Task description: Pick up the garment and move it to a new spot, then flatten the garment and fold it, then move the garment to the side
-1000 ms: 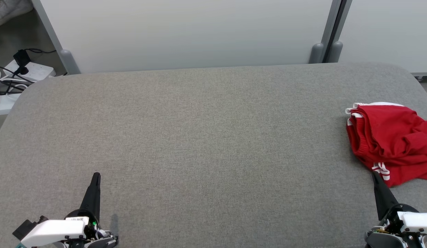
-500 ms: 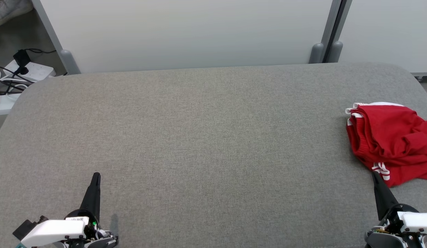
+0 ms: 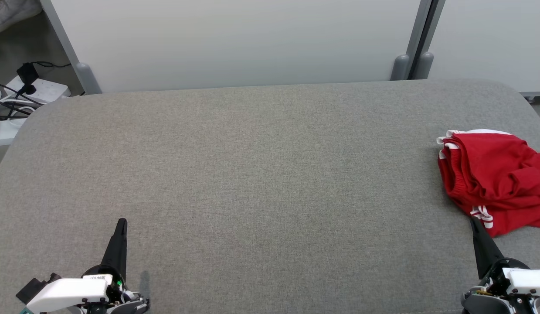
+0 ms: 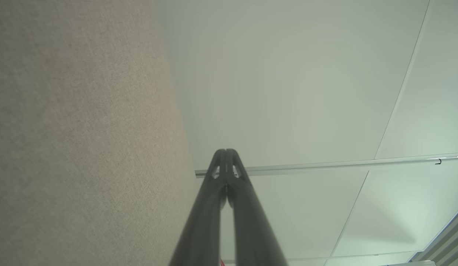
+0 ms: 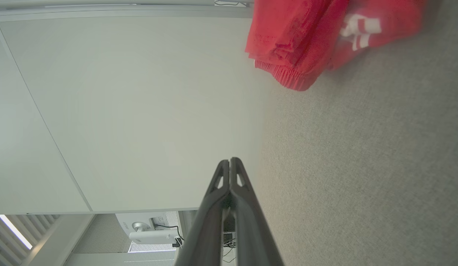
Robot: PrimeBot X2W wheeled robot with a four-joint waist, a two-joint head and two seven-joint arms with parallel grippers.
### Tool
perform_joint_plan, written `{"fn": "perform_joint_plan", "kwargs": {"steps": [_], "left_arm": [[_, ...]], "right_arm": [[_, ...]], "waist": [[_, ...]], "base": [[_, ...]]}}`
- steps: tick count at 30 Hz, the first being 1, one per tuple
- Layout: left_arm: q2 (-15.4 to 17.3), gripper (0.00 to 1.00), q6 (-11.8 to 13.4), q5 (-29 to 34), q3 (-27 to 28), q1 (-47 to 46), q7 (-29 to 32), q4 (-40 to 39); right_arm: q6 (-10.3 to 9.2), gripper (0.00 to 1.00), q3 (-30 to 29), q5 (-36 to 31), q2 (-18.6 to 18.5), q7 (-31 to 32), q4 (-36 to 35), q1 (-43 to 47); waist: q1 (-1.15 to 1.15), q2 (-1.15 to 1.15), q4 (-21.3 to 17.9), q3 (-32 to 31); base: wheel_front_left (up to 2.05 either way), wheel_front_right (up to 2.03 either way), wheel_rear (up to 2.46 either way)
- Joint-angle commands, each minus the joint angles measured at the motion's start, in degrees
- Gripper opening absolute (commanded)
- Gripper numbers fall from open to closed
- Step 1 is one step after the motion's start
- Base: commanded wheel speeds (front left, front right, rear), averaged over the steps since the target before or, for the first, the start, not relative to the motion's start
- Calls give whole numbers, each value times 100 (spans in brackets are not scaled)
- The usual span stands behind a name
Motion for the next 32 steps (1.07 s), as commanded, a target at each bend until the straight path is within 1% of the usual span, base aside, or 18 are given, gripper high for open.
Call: {"fn": "perform_joint_plan", "kwargs": {"steps": [1, 32], "left_arm": [[49, 0, -48, -26, 186, -333, 11, -158], [49, 0, -48, -27, 186, -333, 10, -158]], "right_arm": [[10, 0, 83, 3, -68, 55, -154, -259], [10, 0, 82, 2, -67, 56, -154, -259]], "waist": [[0, 0, 0, 0], [0, 0, 0, 0]], "base": [[0, 0, 0], [0, 0, 0]]}}
